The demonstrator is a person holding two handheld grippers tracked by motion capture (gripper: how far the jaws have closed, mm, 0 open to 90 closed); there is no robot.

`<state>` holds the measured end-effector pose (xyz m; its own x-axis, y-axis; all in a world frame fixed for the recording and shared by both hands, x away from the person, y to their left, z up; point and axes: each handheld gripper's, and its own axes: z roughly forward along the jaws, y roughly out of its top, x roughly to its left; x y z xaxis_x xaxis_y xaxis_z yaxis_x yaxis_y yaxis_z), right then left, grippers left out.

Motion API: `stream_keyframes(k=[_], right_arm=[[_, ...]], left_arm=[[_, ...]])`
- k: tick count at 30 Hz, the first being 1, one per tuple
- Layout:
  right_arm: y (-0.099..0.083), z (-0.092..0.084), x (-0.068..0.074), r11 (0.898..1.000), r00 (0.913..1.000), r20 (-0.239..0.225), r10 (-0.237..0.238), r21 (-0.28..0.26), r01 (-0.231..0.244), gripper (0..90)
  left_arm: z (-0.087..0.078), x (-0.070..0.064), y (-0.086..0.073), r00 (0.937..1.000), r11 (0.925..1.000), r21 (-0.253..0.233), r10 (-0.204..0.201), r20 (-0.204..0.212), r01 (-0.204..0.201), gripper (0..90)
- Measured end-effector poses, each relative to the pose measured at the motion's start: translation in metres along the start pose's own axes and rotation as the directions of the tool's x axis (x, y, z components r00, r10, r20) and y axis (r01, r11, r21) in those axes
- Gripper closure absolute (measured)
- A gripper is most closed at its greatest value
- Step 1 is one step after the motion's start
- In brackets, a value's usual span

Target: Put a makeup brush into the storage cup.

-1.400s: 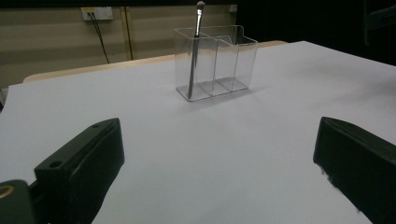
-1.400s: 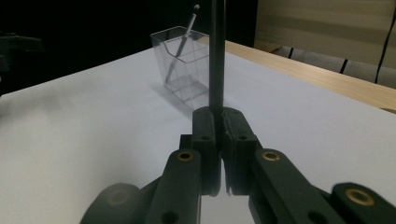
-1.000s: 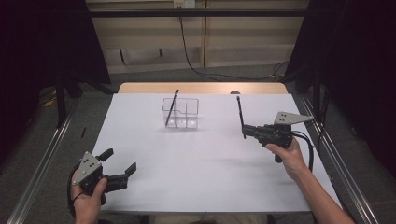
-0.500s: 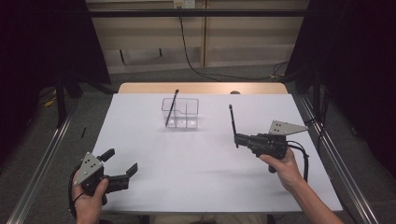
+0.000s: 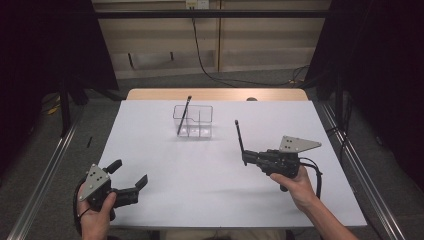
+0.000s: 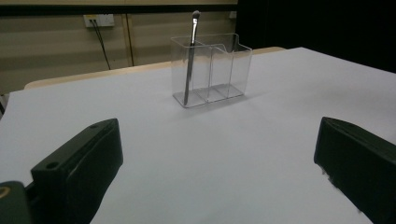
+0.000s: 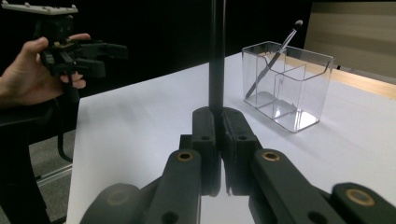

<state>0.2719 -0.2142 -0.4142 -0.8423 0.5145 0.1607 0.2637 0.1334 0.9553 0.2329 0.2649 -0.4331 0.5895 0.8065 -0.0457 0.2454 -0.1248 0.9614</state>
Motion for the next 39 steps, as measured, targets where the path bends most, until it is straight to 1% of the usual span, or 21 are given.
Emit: stream_keyframes(k=[1,3,4,6,8,11,13,17,20,23,25,26,27,28,30,32,34,35,37,38,39], right_arm=[[0.0,0.0,0.0,1.0,1.0,-0.001,-0.001,0.0,0.001,84.5],[0.0,0.0,0.001,1.0,1.0,-0.001,0.0,0.0,0.0,84.5],[0.0,0.0,0.001,1.0,1.0,-0.003,-0.001,0.0,0.001,84.5],[0.0,0.002,0.002,1.0,1.0,-0.007,-0.005,0.002,0.005,84.5],[-0.001,0.003,0.002,1.0,0.9998,-0.013,-0.016,0.015,0.016,84.5],[-0.002,0.005,0.002,1.0,0.9998,-0.017,-0.013,0.018,0.013,84.5],[-0.003,0.006,0.002,1.0,0.9997,-0.021,-0.007,0.012,0.008,84.5],[-0.004,0.009,0.003,1.0,0.9997,-0.023,-0.011,0.018,0.012,84.5],[-0.005,0.011,0.002,1.0,0.9997,-0.025,-0.007,0.022,0.007,84.4],[-0.005,0.012,0.002,1.0,0.9997,-0.026,-0.006,0.019,0.007,84.5],[-0.005,0.013,0.001,1.0,0.9997,-0.023,-0.005,0.016,0.006,84.5],[-0.005,0.013,0.001,1.0,0.9997,-0.023,-0.004,0.016,0.004,84.4],[-0.006,0.013,0.001,1.0,0.9998,-0.022,-0.002,0.015,0.003,84.5],[-0.006,0.013,0.0,1.0,0.9998,-0.021,-0.002,0.015,0.002,84.5],[-0.006,0.013,0.0,1.0,0.9998,-0.021,-0.001,0.017,0.002,84.5],[-0.006,0.013,-0.001,1.0,0.9998,-0.022,0.0,0.015,0.0,84.5],[-0.007,0.014,-0.001,1.0,0.9998,-0.022,0.001,0.015,-0.001,84.5],[-0.007,0.014,-0.001,1.0,0.9997,-0.024,0.001,0.016,-0.001,84.5],[-0.007,0.014,-0.001,1.0,0.9997,-0.024,0.003,0.015,-0.003,84.5],[-0.007,0.014,-0.001,1.0,0.9997,-0.025,0.002,0.015,-0.001,84.5],[-0.007,0.014,-0.001,1.0,0.9997,-0.024,0.001,0.015,0.0,84.5]], left_arm=[[0.0,-0.001,0.001,1.0,1.0,0.0,0.004,0.001,-0.004,1.3],[0.0,-0.004,0.003,1.0,0.9999,-0.01,-0.006,0.005,0.006,1.3],[0.0,-0.005,0.004,0.9997,0.9999,-0.008,-0.014,0.019,0.014,1.2],[0.002,-0.009,0.005,0.9994,0.9999,-0.01,-0.011,0.034,0.011,1.2],[0.005,-0.012,0.007,0.9989,1.0,-0.004,0.006,0.047,-0.006,1.2],[0.012,-0.016,0.009,0.9976,0.9999,-0.004,0.017,0.067,-0.017,1.2],[0.016,-0.018,0.011,0.9965,0.9998,-0.01,0.016,0.082,-0.016,1.2],[0.021,-0.023,0.019,0.9948,0.9992,-0.02,0.035,0.095,-0.033,1.2],[0.026,-0.027,0.024,0.9927,0.9988,-0.022,0.045,0.112,-0.043,1.2],[0.032,-0.032,0.028,0.9896,0.9987,-0.024,0.048,0.136,-0.045,1.2],[0.036,-0.035,0.031,0.9872,0.9982,-0.027,0.057,0.149,-0.054,1.3],[0.039,-0.037,0.033,0.9851,0.9979,-0.031,0.061,0.161,-0.057,1.2],[0.041,-0.038,0.034,0.9816,0.9975,-0.032,0.068,0.178,-0.063,1.1],[0.045,-0.04,0.035,0.9778,0.9976,-0.031,0.067,0.198,-0.062,0.9],[0.05,-0.044,0.038,0.9733,0.9971,-0.037,0.073,0.218,-0.066,0.8],[0.055,-0.048,0.041,0.9683,0.9961,-0.036,0.086,0.234,-0.08,0.7],[0.061,-0.053,0.043,0.965,0.9966,-0.037,0.081,0.249,-0.074,0.7],[0.063,-0.055,0.044,0.9634,0.9972,-0.04,0.071,0.259,-0.063,0.7],[0.068,-0.06,0.045,0.9595,0.9969,-0.039,0.077,0.271,-0.069,0.9],[0.071,-0.062,0.046,0.9549,0.9969,-0.033,0.077,0.287,-0.071,1.0],[0.073,-0.065,0.046,0.951,0.9977,-0.024,0.067,0.302,-0.063,0.8]])
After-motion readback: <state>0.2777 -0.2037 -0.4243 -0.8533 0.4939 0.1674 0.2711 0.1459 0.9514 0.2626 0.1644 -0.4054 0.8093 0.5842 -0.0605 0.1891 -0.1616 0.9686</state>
